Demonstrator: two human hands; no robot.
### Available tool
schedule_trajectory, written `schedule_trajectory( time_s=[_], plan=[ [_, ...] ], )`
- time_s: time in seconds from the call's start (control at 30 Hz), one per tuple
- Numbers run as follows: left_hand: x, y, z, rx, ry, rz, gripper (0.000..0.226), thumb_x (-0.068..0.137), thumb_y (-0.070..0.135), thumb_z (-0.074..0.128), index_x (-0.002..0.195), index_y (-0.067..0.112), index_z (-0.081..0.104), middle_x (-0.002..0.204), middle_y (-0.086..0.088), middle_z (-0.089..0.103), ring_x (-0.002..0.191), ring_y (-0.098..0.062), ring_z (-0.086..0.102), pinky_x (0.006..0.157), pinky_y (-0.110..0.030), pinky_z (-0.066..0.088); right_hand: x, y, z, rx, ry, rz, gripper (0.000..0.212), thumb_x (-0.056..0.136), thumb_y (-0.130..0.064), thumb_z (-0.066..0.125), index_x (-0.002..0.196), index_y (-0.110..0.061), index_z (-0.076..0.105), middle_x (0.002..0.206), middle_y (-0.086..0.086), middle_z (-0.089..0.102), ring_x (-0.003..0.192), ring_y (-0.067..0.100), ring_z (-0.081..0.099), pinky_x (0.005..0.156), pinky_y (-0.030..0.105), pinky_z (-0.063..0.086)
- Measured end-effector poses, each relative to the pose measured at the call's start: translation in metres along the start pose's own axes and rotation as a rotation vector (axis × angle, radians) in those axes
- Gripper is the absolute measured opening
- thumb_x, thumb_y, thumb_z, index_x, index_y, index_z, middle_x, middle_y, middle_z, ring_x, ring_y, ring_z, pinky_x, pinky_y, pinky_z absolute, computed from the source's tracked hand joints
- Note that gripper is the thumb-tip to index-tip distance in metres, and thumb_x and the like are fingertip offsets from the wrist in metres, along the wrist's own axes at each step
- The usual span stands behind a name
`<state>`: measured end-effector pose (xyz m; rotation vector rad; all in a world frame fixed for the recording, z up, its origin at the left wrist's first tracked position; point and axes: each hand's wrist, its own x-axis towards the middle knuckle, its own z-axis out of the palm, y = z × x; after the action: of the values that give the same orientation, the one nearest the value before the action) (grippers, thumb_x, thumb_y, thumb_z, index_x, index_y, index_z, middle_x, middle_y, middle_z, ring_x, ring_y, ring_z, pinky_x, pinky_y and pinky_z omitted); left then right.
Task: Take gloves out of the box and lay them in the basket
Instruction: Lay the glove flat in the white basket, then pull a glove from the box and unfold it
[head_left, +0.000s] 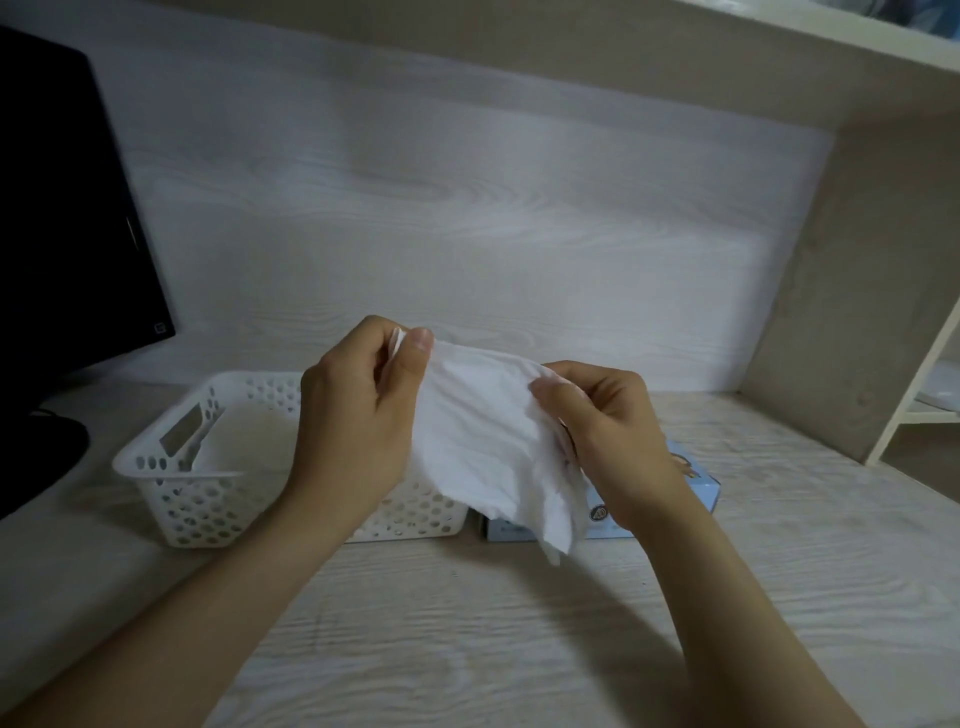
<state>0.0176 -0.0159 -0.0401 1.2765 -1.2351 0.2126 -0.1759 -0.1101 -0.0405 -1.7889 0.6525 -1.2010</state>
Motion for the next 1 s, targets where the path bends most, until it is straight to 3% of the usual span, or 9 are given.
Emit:
schedule_trajectory(
  time_s=[0.1, 0.27, 0.4, 0.5, 0.6, 0.67, 0.7, 0.8, 1.0],
  plan=[
    [0.004, -0.006, -0.002, 0.041, -0.007, -0.014, 0.049, 0.105, 0.038, 0.06, 0.071, 0.006, 0.048, 0.055, 0.0, 0.039, 0.054, -0.01, 0.032, 0.054, -0.031, 0.03, -0.002, -0.006, 0.008, 0.002, 0.027, -0.018, 0.029, 0.107, -0.015, 0.055, 0.096, -0.015, 0.08, 0.085, 0.013, 0.075, 0.076, 0.021, 0.065, 0.065, 0.038, 0.05],
    [0.009, -0.015, -0.008, 0.094, -0.059, -0.071, 0.039, 0.103, 0.041, 0.062, 0.076, 0.014, 0.06, 0.049, 0.004, 0.046, 0.048, -0.011, 0.038, 0.053, -0.032, 0.034, -0.001, -0.008, 0.021, -0.072, 0.052, 0.001, 0.035, 0.105, -0.018, 0.046, 0.097, -0.019, 0.08, 0.095, 0.014, 0.073, 0.086, 0.031, 0.065, 0.077, 0.047, 0.053],
    [0.016, -0.022, -0.013, 0.142, -0.103, -0.126, 0.047, 0.105, 0.04, 0.058, 0.073, 0.007, 0.047, 0.056, 0.006, 0.04, 0.054, -0.013, 0.036, 0.056, -0.034, 0.033, 0.001, -0.015, 0.03, -0.175, 0.06, 0.031, 0.022, 0.098, -0.031, 0.063, 0.082, -0.023, 0.075, 0.075, -0.01, 0.07, 0.072, 0.012, 0.065, 0.066, 0.034, 0.052],
    [0.023, -0.027, -0.021, 0.159, -0.085, -0.158, 0.051, 0.104, 0.039, 0.059, 0.066, 0.013, 0.039, 0.054, 0.008, 0.036, 0.053, -0.013, 0.035, 0.055, -0.034, 0.029, 0.009, -0.017, 0.038, -0.325, 0.094, -0.037, 0.013, 0.093, -0.03, 0.071, 0.084, -0.023, 0.076, 0.078, -0.004, 0.075, 0.076, 0.015, 0.072, 0.064, 0.037, 0.059],
    [0.029, -0.035, -0.031, 0.195, -0.044, -0.154, 0.041, 0.103, 0.04, 0.062, 0.07, 0.016, 0.054, 0.057, 0.009, 0.05, 0.057, -0.01, 0.048, 0.057, -0.032, 0.035, 0.018, -0.017, 0.05, -0.411, 0.099, -0.024, 0.013, 0.095, -0.025, 0.067, 0.09, -0.026, 0.079, 0.081, -0.011, 0.076, 0.08, 0.006, 0.07, 0.065, 0.024, 0.056],
    [0.031, -0.04, -0.037, 0.25, -0.029, -0.126, 0.035, 0.103, 0.042, 0.063, 0.08, 0.016, 0.061, 0.066, 0.007, 0.06, 0.066, -0.012, 0.057, 0.061, -0.033, 0.038, 0.024, -0.018, 0.061, -0.545, 0.075, -0.039, 0.019, 0.096, -0.019, 0.062, 0.098, -0.024, 0.08, 0.083, -0.015, 0.073, 0.077, -0.001, 0.065, 0.06, 0.01, 0.045],
    [0.032, -0.042, -0.04, 0.271, -0.027, -0.123, 0.034, 0.103, 0.041, 0.063, 0.082, 0.015, 0.062, 0.068, 0.006, 0.062, 0.069, -0.015, 0.058, 0.063, -0.033, 0.038, 0.027, -0.018, 0.066, -0.614, 0.067, -0.052, 0.022, 0.096, -0.017, 0.059, 0.103, -0.024, 0.079, 0.084, -0.013, 0.071, 0.075, 0.0, 0.064, 0.057, 0.009, 0.043],
    [0.034, -0.05, -0.047, 0.329, -0.049, -0.153, 0.036, 0.104, 0.04, 0.061, 0.081, 0.013, 0.058, 0.069, -0.001, 0.06, 0.072, -0.023, 0.055, 0.062, -0.035, 0.035, 0.037, -0.016, 0.083, -0.796, 0.084, -0.069, 0.024, 0.102, -0.018, 0.054, 0.117, -0.024, 0.072, 0.098, 0.0, 0.071, 0.087, 0.022, 0.066, 0.063, 0.03, 0.046],
    [0.038, -0.063, -0.061, 0.449, -0.105, -0.257, 0.035, 0.107, 0.042, 0.052, 0.09, 0.011, 0.052, 0.083, -0.008, 0.059, 0.079, -0.028, 0.052, 0.065, -0.037, 0.035, 0.054, -0.012, 0.103, -0.919, 0.019, -0.101, 0.02, 0.106, -0.021, 0.055, 0.118, -0.018, 0.071, 0.102, 0.009, 0.072, 0.092, 0.034, 0.068, 0.073, 0.041, 0.057]
  ],
)
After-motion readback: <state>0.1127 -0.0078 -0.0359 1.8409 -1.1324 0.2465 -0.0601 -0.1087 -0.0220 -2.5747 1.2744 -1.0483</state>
